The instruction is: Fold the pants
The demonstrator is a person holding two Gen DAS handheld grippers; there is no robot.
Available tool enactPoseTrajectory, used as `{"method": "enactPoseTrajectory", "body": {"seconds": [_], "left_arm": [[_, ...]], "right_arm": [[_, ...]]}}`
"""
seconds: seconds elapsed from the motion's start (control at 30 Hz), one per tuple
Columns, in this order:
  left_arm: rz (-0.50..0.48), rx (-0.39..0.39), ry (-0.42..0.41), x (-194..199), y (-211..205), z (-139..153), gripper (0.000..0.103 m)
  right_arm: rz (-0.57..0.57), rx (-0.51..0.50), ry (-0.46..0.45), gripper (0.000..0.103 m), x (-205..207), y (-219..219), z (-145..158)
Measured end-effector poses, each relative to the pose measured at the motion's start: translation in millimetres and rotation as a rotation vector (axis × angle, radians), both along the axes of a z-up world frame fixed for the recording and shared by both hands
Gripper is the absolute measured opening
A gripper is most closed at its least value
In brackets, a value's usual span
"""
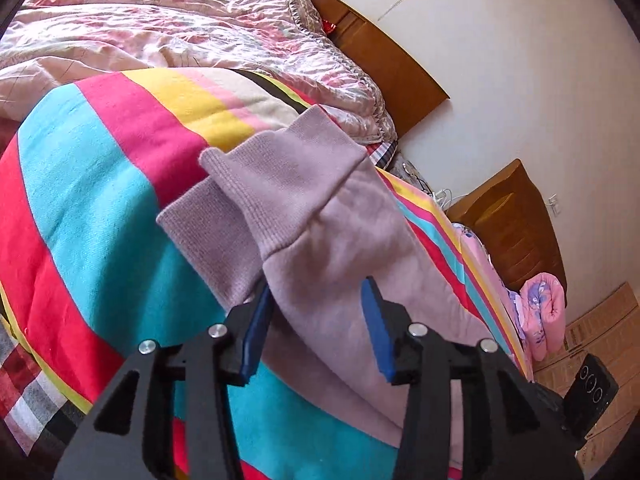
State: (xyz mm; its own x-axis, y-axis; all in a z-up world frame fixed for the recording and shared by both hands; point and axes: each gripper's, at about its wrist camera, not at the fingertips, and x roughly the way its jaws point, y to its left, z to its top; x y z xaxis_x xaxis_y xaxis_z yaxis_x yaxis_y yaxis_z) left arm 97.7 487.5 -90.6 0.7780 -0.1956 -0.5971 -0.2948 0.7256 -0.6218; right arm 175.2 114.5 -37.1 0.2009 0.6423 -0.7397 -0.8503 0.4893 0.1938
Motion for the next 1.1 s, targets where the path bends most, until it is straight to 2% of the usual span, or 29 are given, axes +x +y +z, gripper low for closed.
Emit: {"method": "enactPoseTrajectory", "body": {"seconds": [0.2,0.23,0.4,0.47,0.63,0.97,1.0,1.03,1.1], "left_arm": [[0.014,-0.024,-0.011,-1,1,-3,0.042],[0.016,-0.020,-0.006,-1,1,-4,0.037],[0.027,-0.001,0.001,1,-3,-1,0.035],[0.031,0.015,0.003,4,-3,3,0.031],[0.038,0.065,0.014,8,-5,11,0.009],[0.023,0.060,-0.078,10,-8,49,0.006],[0.023,0.062,-0.076,11,-9,50,0.006],[0.023,0.061,-0.074,13,-9,51,0.006],[0.031,0.064,-0.083,11,-9,54,0.006]], "right_arm": [[0.056,-0.065,-0.055,0.032,-34,10,-23],[0.058,-0.071,-0.052,0.031,-35,11,-26],[0.110,-0.105,-0.079,0.030,-44,25,-30],[0.136,-0.123,-0.099,0.029,-50,31,-30],[0.160,-0.215,-0.163,0.023,-56,41,-46],[0.180,-0.243,-0.246,0.023,-66,43,-53],[0.181,-0.244,-0.257,0.016,-67,43,-52],[0.180,-0.240,-0.273,0.005,-69,43,-50],[0.164,-0.212,-0.306,0.004,-72,39,-40]]}}
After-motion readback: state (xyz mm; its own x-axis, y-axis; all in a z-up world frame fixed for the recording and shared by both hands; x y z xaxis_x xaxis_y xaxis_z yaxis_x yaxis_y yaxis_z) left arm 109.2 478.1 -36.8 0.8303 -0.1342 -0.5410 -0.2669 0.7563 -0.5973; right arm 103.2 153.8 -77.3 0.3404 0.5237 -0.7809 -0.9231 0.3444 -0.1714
